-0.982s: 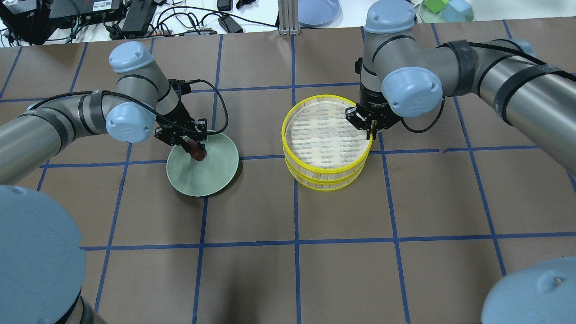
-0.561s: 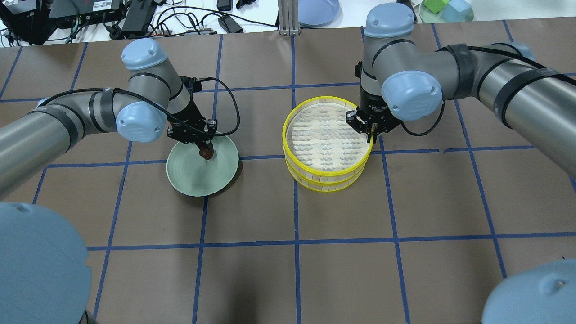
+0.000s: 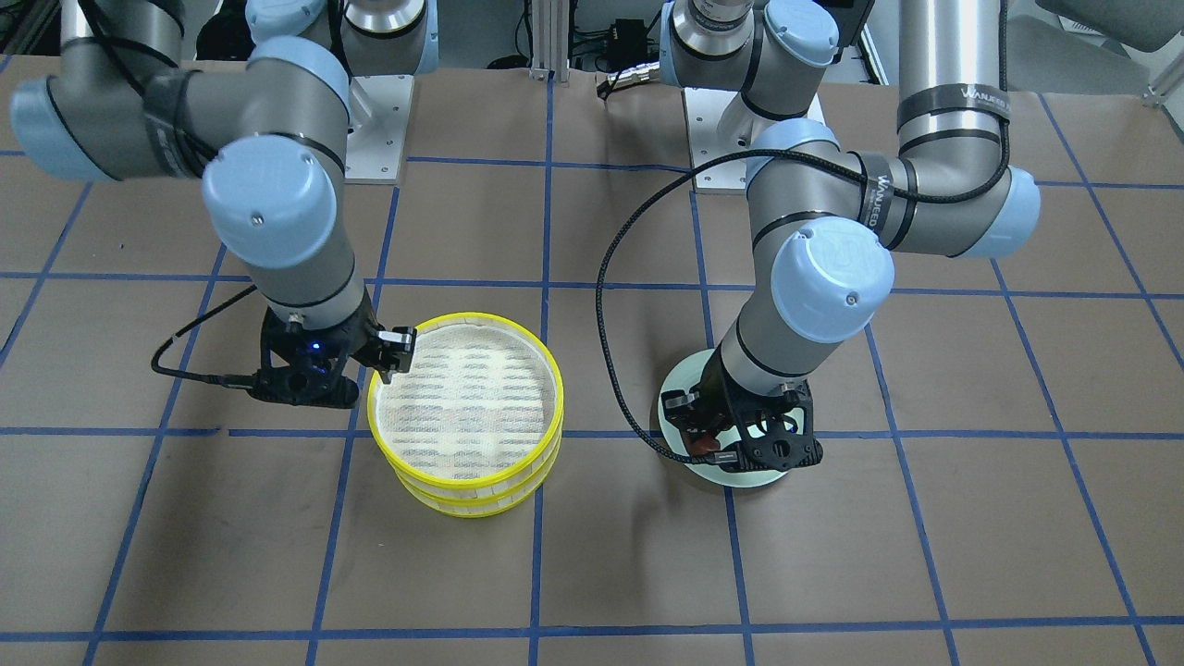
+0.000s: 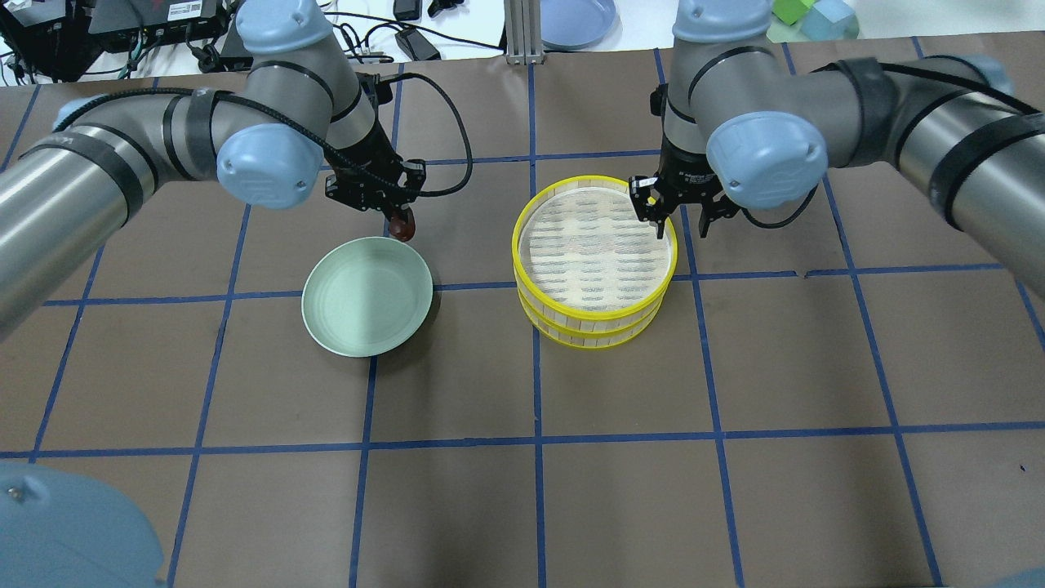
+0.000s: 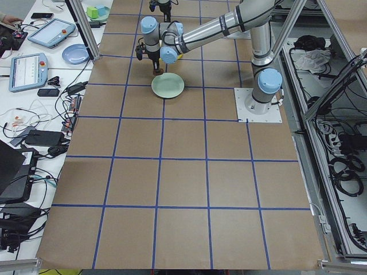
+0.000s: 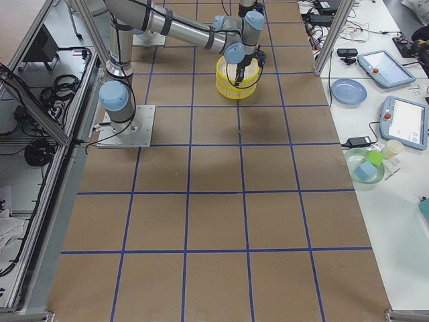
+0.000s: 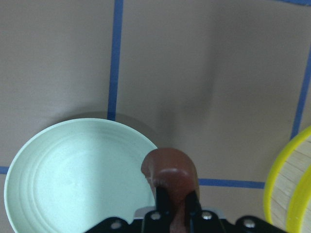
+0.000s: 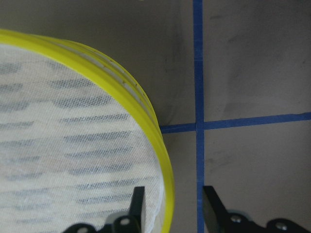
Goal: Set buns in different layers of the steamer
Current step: 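Carry the red bun into the top layer while right arm withdraws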
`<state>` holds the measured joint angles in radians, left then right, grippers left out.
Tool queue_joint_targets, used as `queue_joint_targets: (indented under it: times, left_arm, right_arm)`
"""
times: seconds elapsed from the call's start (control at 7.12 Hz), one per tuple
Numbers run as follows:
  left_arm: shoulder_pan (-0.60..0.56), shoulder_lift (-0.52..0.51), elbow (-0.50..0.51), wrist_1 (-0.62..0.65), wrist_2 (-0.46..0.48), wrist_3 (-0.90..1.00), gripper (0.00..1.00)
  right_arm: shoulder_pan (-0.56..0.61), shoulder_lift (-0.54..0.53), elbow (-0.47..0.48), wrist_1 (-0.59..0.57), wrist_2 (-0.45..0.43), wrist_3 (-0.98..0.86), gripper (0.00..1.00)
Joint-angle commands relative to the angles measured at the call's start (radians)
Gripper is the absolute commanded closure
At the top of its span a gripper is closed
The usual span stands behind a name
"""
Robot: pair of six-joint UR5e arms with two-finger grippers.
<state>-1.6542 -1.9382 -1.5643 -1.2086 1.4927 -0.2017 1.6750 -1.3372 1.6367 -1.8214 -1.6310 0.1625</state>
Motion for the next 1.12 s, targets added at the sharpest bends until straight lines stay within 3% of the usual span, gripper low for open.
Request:
queue_joint_targets:
  times: [0.0,0.42,0.98]
  left_arm:
    - [-0.077,0.019,0.067,-0.049,0.001,-0.109,1.0]
    - [-0.197,0.001,0.064,-0.022,-0.061,-0.292,1.0]
    - [-0.242,-0.047,0.05,0.026,-0.155,-0.361,1.0]
  right_arm:
    - [-0.009,-0.187,-0.088,0.219,0.007,-0.026,0.0]
    - [-0.012,-0.315,-0.169,0.354,0.008,-0.051,0.0]
    - [-0.009,-0.319,-0.164,0.395,0.008,-0.072,0.0]
